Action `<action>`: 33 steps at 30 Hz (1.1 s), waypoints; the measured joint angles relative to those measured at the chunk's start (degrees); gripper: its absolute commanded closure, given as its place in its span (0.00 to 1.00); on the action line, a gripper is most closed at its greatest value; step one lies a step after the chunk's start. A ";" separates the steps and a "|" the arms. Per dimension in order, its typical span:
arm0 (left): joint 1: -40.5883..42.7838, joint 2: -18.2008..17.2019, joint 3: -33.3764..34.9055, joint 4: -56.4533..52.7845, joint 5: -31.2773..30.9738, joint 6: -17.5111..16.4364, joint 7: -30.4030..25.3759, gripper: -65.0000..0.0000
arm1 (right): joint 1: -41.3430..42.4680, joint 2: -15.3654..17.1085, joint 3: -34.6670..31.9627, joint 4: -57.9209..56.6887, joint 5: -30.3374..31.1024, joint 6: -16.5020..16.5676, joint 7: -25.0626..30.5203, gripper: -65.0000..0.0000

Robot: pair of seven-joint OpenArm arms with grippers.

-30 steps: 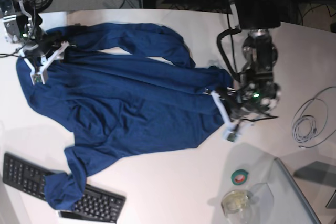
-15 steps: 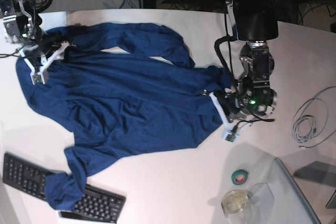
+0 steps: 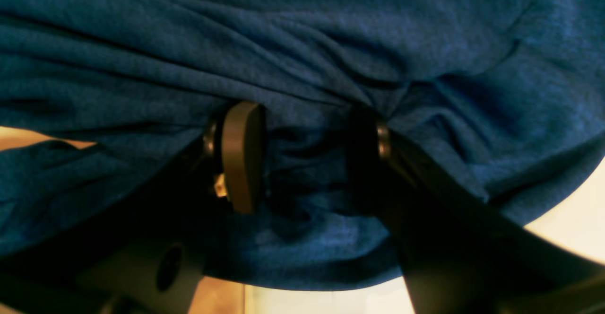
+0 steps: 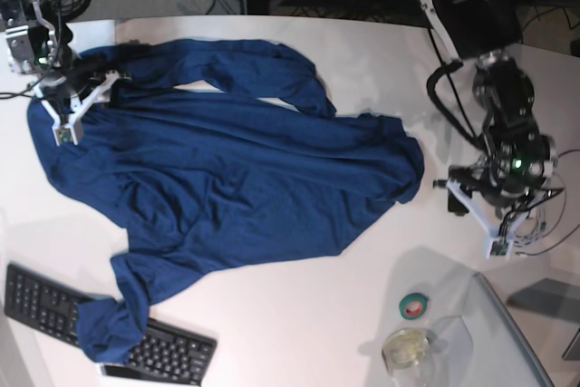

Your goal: Layout the t-shirt on the table in an organized manner, then fold the t-shirt properly

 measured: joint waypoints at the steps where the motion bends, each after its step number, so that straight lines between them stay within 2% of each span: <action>1: 2.01 0.04 0.09 1.84 -1.33 0.04 -0.09 0.37 | 0.02 0.00 0.00 0.00 -0.02 0.00 -0.09 0.57; 5: 11.43 0.04 0.02 4.37 -16.04 -0.28 -0.92 0.37 | 0.02 -0.11 0.02 0.00 0.00 0.00 -0.02 0.57; 8: 17.64 -2.82 0.31 1.42 -25.29 -0.31 -13.16 0.37 | 0.02 -0.11 0.09 0.00 -0.02 -0.02 -0.02 0.57; 10: 20.59 -3.63 0.26 -2.97 -25.97 0.20 -21.42 0.37 | 0.02 -0.15 0.09 0.00 -0.02 0.00 -0.02 0.57; 13: 22.56 -3.13 0.35 -9.99 -26.40 -0.13 -28.85 0.37 | 0.04 -0.11 0.09 0.00 -0.04 0.00 -0.04 0.57; 15: 22.03 -2.82 0.48 -13.60 -26.51 -1.18 -30.95 0.37 | 0.20 -0.11 0.09 0.00 0.00 0.00 -0.09 0.57; 18: 20.85 -2.80 0.42 -15.98 -26.93 -7.96 -32.65 0.38 | 0.66 -0.15 0.09 -0.02 -0.07 0.00 -0.70 0.57; 26: 17.68 -1.01 0.85 -22.51 -26.82 -9.11 -33.83 0.38 | 0.68 -0.13 0.09 -0.07 -0.02 0.00 -0.68 0.57; 29: 15.52 -1.99 5.07 -25.88 -27.80 -9.11 -35.85 0.39 | 0.70 -0.13 0.09 -0.17 -0.04 0.00 -0.63 0.57; 30: 14.86 -1.97 5.90 -26.60 -27.78 -9.11 -35.78 0.42 | 0.70 -0.13 0.09 -0.20 -0.02 0.00 -0.63 0.57; 31: 14.45 -1.68 6.51 -26.91 -27.78 -9.11 -35.74 0.51 | 0.72 -0.13 0.09 -0.22 -0.02 0.00 -0.63 0.57; 32: 14.47 -1.38 6.86 -26.91 -27.76 -9.09 -35.54 0.63 | 0.76 -0.13 0.09 -0.22 -0.02 0.00 -0.66 0.57; 33: 14.64 -1.09 6.82 -27.02 -27.54 -9.11 -35.06 0.79 | 0.76 -0.13 0.09 -0.22 -0.02 0.00 -0.66 0.57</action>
